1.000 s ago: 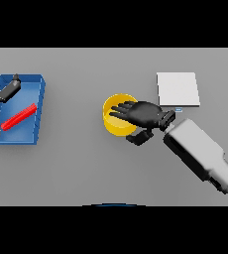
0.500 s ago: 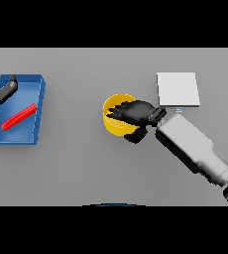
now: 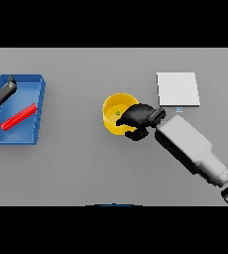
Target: Pick up the red beaker and tilt it to pour out 1 green nut into yellow bowl. Pick up the yellow bowl and place it on the metallic measuring scale.
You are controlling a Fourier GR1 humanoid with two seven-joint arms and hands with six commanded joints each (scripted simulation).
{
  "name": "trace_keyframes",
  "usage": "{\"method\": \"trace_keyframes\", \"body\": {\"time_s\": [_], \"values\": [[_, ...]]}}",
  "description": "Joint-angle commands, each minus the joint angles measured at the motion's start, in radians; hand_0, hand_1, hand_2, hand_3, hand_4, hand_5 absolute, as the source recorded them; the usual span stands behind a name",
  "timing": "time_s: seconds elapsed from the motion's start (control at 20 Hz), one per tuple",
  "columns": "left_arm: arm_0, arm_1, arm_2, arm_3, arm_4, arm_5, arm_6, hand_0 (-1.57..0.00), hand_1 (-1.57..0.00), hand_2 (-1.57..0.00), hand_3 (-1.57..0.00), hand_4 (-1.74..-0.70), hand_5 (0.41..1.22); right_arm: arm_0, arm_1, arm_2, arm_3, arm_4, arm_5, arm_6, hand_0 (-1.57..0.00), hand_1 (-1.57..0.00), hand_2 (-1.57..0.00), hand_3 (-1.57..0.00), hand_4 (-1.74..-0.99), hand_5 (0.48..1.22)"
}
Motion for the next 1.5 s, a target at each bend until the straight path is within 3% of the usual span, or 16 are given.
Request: {"method": "trace_keyframes", "body": {"time_s": [0.0, 0.05, 0.2, 0.4, 0.45, 0.55, 0.95, 1.15, 1.25, 1.35, 1.45], "values": [[0.002, -0.002, -0.006, -0.007, -0.002, -0.003, -0.008, 0.0, 0.0, 0.0, 0.0, -0.76, 0.703, 0.0, -0.001, 0.001, -0.004, -0.005, 0.013, 0.006, -0.99, -0.98, -0.96, -0.55, -1.514, 1.064], [-0.009, 0.0, -0.002, 0.005, -0.002, -0.004, 0.002, 0.0, 0.0, 0.0, 0.0, -0.76, 0.701, -0.004, 0.0, 0.002, -0.007, -0.008, 0.027, 0.015, -1.11, -1.1, -1.08, -0.71, -1.557, 1.096], [-0.002, 0.009, -0.003, -0.001, -0.006, -0.005, -0.002, 0.0, 0.0, 0.0, 0.0, -0.75, 0.695, -0.002, -0.009, 0.004, -0.021, -0.024, 0.048, 0.031, -1.33, -1.33, -1.2, -1.12, -1.647, 1.157], [0.0, 0.005, -0.009, -0.004, -0.01, -0.006, 0.001, 0.0, 0.0, 0.0, 0.0, -0.74, 0.689, -0.009, -0.008, 0.009, -0.008, -0.035, 0.023, 0.024, -1.47, -1.47, -1.28, -1.37, -1.702, 1.195], [-0.013, 0.001, -0.011, 0.005, -0.012, -0.004, 0.003, 0.0, 0.0, 0.0, 0.0, -0.74, 0.688, -0.006, -0.009, 0.008, -0.016, -0.04, 0.018, 0.034, -1.49, -1.49, -1.29, -1.39, -1.71, 1.2], [-0.005, 0.006, -0.009, -0.003, -0.008, -0.01, -0.006, 0.0, 0.0, 0.0, 0.0, -0.73, 0.685, -0.008, -0.029, 0.002, -0.021, -0.05, 0.014, 0.003, -1.52, -1.52, -1.3, -1.4, -1.721, 1.208], [-0.005, 0.009, -0.009, -0.002, -0.007, -0.016, 0.001, 0.0, 0.0, 0.0, 0.0, -0.73, 0.697, -0.034, -0.088, -0.062, -0.16, -0.093, 0.102, 0.07, -1.56, -1.56, -1.42, -1.24, -1.738, 1.219], [-0.019, 0.012, -0.004, 0.006, -0.008, -0.008, -0.005, 0.0, 0.0, 0.0, 0.0, -0.74, 0.697, -0.024, -0.133, -0.104, -0.203, -0.093, 0.085, 0.088, -1.57, -1.57, -1.44, -1.27, -1.74, 1.22], [-0.013, 0.016, 0.0, -0.006, -0.002, -0.013, -0.01, 0.0, 0.0, 0.0, 0.0, -0.75, 0.697, -0.014, -0.151, -0.122, -0.215, -0.1, 0.083, 0.088, -1.57, -1.57, -1.44, -1.38, -1.74, 1.22], [-0.01, 0.011, -0.009, -0.016, -0.009, -0.015, 0.012, 0.0, 0.0, 0.0, 0.0, -0.74, 0.702, -0.018, -0.169, -0.158, -0.214, -0.109, 0.085, 0.109, -1.57, -1.57, -1.47, -1.31, -1.74, 1.22], [-0.013, 0.015, -0.005, -0.009, -0.01, -0.012, 0.012, 0.0, 0.0, 0.0, 0.0, -0.74, 0.708, -0.012, -0.199, -0.179, -0.204, -0.106, 0.061, 0.093, -1.57, -1.57, -1.49, -1.26, -1.741, 1.221]]}}
